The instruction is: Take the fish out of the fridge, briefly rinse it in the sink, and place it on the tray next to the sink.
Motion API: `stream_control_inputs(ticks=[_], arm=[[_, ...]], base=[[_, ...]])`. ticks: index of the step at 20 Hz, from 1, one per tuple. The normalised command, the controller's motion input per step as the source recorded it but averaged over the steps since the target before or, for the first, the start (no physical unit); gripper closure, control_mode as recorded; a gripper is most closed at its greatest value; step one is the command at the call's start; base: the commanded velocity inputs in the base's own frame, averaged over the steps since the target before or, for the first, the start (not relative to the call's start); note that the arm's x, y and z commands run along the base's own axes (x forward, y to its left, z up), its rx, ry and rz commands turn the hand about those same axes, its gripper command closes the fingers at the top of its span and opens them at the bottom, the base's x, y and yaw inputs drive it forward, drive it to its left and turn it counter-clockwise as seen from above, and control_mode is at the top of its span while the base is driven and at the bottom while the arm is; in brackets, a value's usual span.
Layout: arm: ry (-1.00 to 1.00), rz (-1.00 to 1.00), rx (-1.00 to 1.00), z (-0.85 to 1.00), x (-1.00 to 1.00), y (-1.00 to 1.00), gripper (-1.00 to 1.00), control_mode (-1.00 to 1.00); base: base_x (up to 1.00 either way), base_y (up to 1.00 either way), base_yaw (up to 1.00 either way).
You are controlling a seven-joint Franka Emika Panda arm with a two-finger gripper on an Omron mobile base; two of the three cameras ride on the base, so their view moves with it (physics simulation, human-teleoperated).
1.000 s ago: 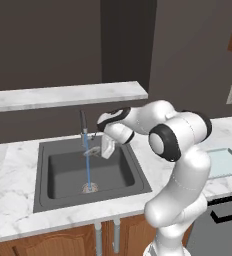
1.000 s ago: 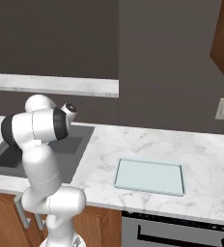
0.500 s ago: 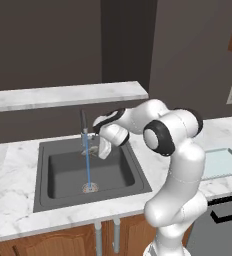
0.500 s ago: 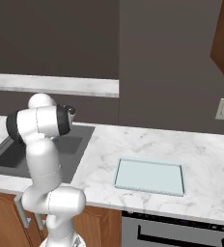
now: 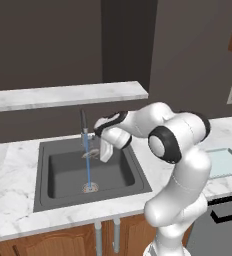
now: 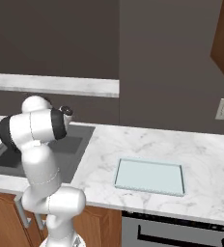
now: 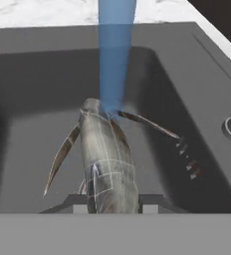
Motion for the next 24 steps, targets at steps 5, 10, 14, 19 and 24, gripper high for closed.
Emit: stream_control_inputs(ticks=[5,10,14,19,24], arm=[[-0.12,-0.03,0.09,0.52,-1.0,-0.16,1.0,-1.0],[-0.18,-0.17,0.08,1.0,-1.0,-0.44,1.0,-1.0],[-0.06,-0.27,0.02,1.0,-1.0,-0.54,1.0,-1.0],[0.03,-0.42,0.0,1.0,-0.89,-0.87,1.0,-1.0],[0.18,-0.53,0.02,0.93,-0.57,-0.98,1.0,-1.0]], base=[[0.0,0.0,0.0],[0.0,0.0,0.0],[0.0,0.0,0.0],[0.0,0.0,0.0],[0.0,0.0,0.0]])
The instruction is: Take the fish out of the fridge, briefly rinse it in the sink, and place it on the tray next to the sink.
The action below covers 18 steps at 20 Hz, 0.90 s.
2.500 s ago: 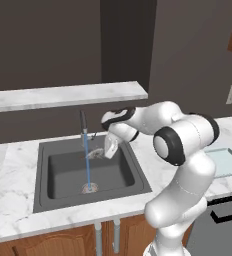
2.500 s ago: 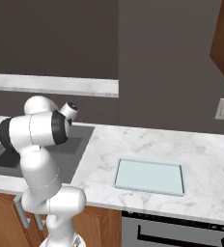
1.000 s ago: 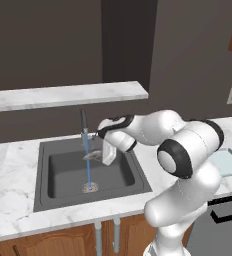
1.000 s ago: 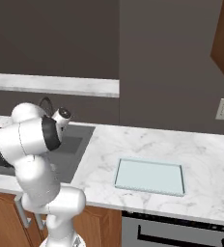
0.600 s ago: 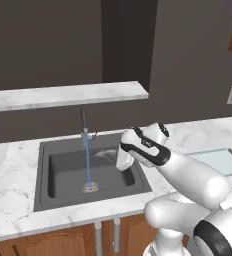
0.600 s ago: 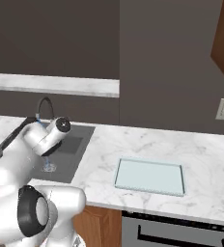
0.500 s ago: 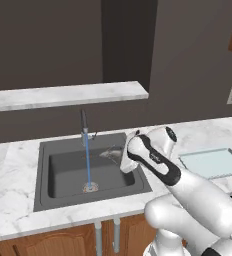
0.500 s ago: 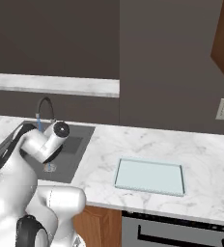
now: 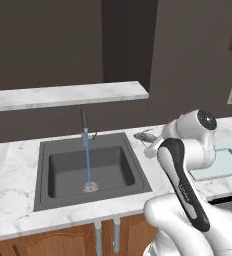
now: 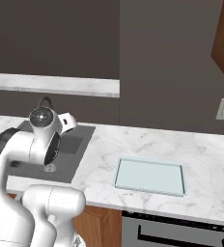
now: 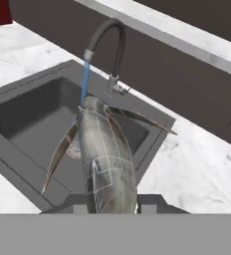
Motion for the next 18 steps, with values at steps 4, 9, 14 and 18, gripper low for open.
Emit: stream_control_inputs(ticks=[4,9,14,18], arm=[[0.2,-0.56,0.0,0.24,-0.1,-1.0,1.0,-1.0],[0.03,-0.51,0.0,-0.2,0.0,-1.0,1.0,-1.0],[0.0,-0.4,0.0,-0.58,-0.02,-1.0,1.0,-1.0],[-0.03,-0.12,0.1,-0.51,0.01,-1.0,1.0,-1.0]], base=[[0.0,0.0,0.0],[0.0,0.0,0.0],[0.0,0.0,0.0],[0.0,0.0,0.0]])
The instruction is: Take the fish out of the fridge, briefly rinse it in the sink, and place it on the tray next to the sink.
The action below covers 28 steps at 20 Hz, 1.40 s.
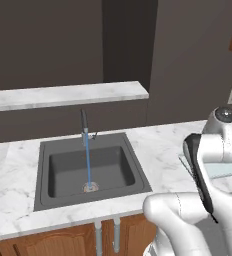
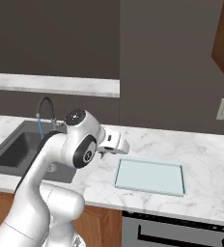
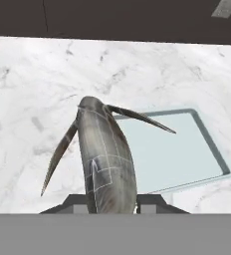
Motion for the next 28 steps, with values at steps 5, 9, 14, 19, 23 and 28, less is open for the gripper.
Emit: stream_control_inputs(ticks=[5,9,14,19,23,28], arm=[[0.13,0.02,0.33,-0.18,0.27,-1.0,1.0,-1.0],[0.32,0.0,0.29,-0.05,0.51,-0.81,1.0,-1.0],[0.09,-0.06,-0.04,-0.27,0.12,-0.21,1.0,-1.0],[0.01,-0.07,-0.09,-0.81,0.12,-0.53,1.0,-1.0],[0.0,-0.07,0.0,-0.44,0.5,-0.36,1.0,-1.0],[0.0,-0.09,0.0,-0.2,0.61,-0.07,-1.0,-1.0]], base=[[0.0,0.0,0.0],[0.0,0.0,0.0],[0.0,0.0,0.0],[0.0,0.0,0.0],[0.0,0.0,0.0],[0.0,0.0,0.0]])
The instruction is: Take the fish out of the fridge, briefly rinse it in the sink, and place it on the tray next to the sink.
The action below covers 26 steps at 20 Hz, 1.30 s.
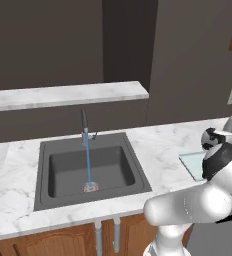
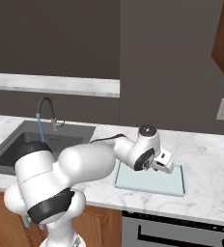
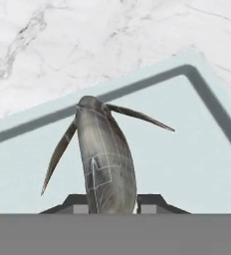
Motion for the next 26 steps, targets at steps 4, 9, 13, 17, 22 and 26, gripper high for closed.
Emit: stream_control_inputs(ticks=[4,9,13,17,22,26], arm=[[0.01,-0.04,0.0,0.0,0.15,0.0,-1.0,-1.0],[-0.02,0.0,0.0,0.34,-0.05,0.0,-1.0,-1.0],[-0.25,0.0,-0.03,0.87,-0.4,0.18,-1.0,-1.0],[-0.44,0.0,-0.1,0.93,-0.74,0.47,-1.0,-1.0],[-0.48,0.03,-0.12,0.74,-0.73,0.6,-1.0,-1.0],[-0.55,0.07,-0.17,0.58,-0.83,0.79,-1.0,-1.0]], base=[[0.0,0.0,0.0],[0.0,0.0,0.0],[0.0,0.0,0.0],[0.0,0.0,0.0],[0.0,0.0,0.0],[0.0,0.0,0.0]])
